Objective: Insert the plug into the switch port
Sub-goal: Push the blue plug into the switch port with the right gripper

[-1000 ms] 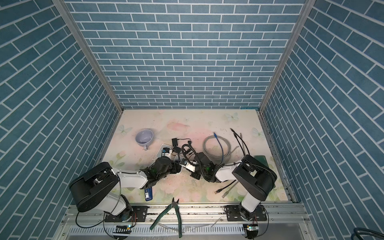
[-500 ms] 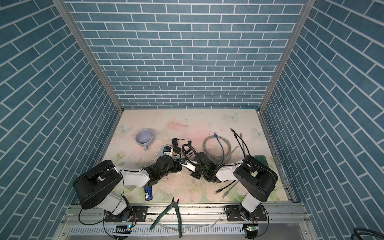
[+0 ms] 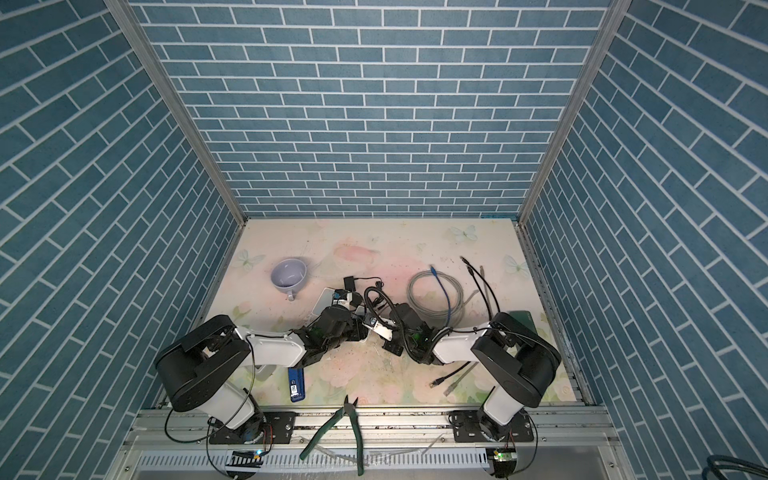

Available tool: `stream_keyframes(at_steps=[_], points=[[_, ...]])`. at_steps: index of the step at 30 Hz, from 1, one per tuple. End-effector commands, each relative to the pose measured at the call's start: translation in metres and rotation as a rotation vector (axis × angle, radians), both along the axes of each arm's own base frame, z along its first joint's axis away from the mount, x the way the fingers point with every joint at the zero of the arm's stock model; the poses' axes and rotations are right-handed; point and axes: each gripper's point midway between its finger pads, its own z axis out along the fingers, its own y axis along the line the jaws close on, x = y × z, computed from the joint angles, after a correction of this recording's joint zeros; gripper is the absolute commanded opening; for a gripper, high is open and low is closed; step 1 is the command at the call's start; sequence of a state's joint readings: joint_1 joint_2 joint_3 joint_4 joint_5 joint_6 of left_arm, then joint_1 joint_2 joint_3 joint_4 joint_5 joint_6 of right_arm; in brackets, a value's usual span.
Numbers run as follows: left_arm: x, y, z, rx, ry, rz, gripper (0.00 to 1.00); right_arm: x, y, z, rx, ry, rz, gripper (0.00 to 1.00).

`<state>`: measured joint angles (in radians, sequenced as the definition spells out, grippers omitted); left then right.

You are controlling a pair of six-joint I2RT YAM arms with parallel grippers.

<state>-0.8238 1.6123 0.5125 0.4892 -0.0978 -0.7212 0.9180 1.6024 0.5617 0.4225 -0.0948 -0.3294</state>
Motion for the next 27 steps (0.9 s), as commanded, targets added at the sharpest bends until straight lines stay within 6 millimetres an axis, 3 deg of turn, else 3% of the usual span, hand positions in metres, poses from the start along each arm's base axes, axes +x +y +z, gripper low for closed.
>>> stream_keyframes(at_steps=[1,6,18,22,27], points=[[-0.052,0.003,-0.052,0.082,0.249,-0.125,0.7,0.014,0.034,0.067,0.198,-0.129,0.04,0.0],[-0.052,-0.003,-0.051,0.066,0.246,-0.151,0.7,0.01,0.041,0.061,0.214,-0.111,0.076,0.0],[-0.061,-0.039,-0.034,-0.076,0.227,-0.315,0.68,0.008,0.045,0.025,0.239,-0.067,0.069,0.0],[-0.065,-0.044,-0.035,-0.058,0.236,-0.349,0.68,0.011,0.047,0.029,0.258,-0.081,0.06,0.0],[-0.072,-0.052,-0.034,-0.028,0.237,-0.399,0.68,0.014,0.059,0.05,0.308,-0.102,0.084,0.0]])
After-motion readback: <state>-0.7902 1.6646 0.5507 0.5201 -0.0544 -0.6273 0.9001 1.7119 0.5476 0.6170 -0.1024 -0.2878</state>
